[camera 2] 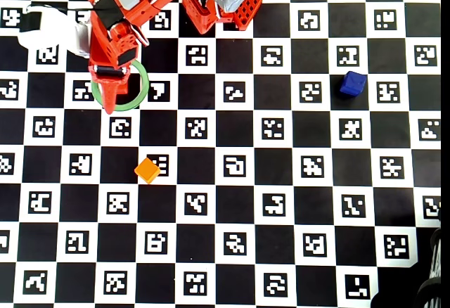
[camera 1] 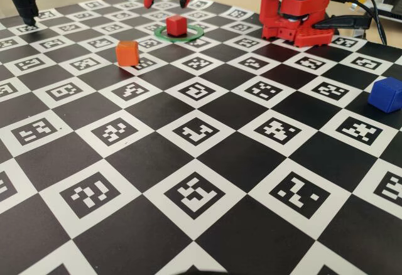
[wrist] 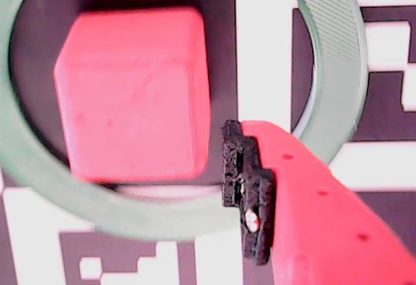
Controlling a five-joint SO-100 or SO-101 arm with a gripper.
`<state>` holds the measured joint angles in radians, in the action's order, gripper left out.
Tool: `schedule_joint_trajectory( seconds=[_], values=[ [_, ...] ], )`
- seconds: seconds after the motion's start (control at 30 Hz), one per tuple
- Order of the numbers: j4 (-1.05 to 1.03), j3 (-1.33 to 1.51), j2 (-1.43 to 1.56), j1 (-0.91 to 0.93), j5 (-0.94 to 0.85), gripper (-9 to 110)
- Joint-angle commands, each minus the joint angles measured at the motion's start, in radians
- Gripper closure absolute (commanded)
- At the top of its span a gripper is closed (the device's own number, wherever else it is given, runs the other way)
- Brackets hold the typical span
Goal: Grab the red cube then put it in the green circle then put the blue cube on top and finally the orange cube on top
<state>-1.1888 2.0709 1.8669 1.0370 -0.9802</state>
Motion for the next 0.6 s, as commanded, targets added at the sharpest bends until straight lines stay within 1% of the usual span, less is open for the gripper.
schedule_joint_trajectory(
  seconds=[0.0, 0.23, 0.57],
  values=[
    [-0.097, -0.166, 0.089, -0.009, 0.028, 55],
    [-0.262, -0.322, 0.098, -0.084, 0.14, 55],
    [-0.407, -0.436, 0.106, -0.288, 0.476, 58]
  ],
)
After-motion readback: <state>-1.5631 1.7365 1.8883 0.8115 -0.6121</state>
